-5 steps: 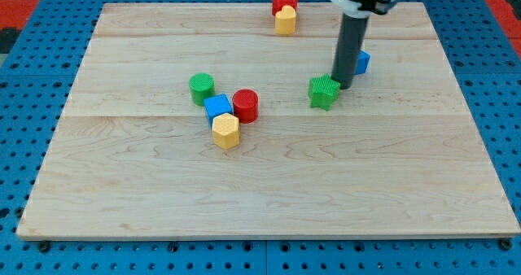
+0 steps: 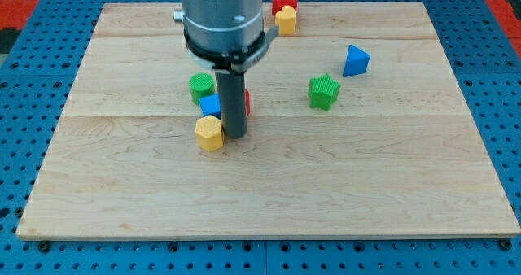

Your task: Keep red blocks and yellow blocks in a vertical line

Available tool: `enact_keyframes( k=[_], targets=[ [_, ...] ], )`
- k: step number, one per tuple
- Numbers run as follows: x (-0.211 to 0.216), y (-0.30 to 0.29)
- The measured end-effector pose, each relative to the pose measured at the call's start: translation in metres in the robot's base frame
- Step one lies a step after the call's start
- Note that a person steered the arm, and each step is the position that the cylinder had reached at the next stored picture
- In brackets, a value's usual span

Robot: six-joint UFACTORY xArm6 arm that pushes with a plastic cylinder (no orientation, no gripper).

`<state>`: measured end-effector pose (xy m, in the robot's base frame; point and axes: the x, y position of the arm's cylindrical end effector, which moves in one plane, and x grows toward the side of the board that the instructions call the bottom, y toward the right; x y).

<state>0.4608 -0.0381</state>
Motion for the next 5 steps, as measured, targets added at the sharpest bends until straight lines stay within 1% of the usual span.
enact_keyframes(
  k=[1,2,3,4,5],
  targets=[
    [-0.047,0.009],
    [-0.082,0.009],
    [-0.105,0.009],
    [-0.113,0.009],
    [-0.112,0.009]
  ],
)
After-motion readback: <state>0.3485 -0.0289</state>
